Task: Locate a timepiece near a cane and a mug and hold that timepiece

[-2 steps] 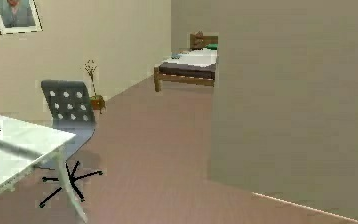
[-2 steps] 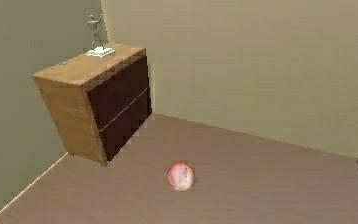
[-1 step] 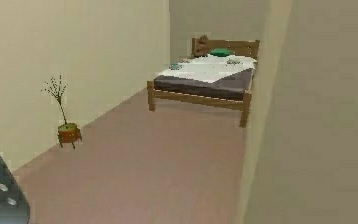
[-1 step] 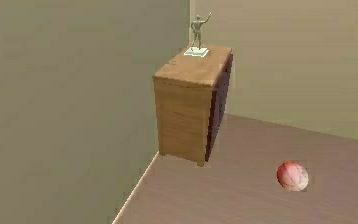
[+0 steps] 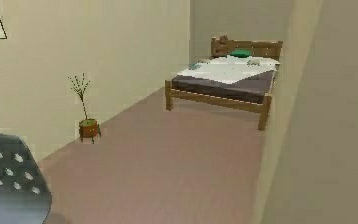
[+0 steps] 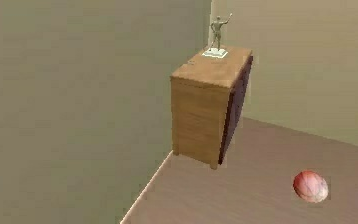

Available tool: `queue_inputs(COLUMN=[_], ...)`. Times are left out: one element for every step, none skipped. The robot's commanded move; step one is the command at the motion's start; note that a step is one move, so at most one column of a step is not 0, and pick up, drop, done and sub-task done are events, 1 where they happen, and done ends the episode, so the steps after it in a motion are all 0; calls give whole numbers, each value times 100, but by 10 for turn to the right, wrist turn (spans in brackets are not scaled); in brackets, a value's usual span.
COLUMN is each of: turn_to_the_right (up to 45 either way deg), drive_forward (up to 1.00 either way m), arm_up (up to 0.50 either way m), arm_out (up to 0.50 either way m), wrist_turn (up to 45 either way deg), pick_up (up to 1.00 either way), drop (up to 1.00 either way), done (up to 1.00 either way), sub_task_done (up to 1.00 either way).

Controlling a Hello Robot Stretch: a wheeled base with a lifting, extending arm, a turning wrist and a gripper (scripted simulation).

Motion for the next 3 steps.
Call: queue_inputs(turn_to_the_right=[0, -450, -150], drive_forward=[90, 0, 0], arm_up=[0, 0, 0], arm_out=[0, 0, 0], wrist_turn=[0, 0, 0], pick_up=[0, 0, 0], drop=[0, 0, 0], done=[0, 0, 0], sub_task_done=[0, 0, 0])
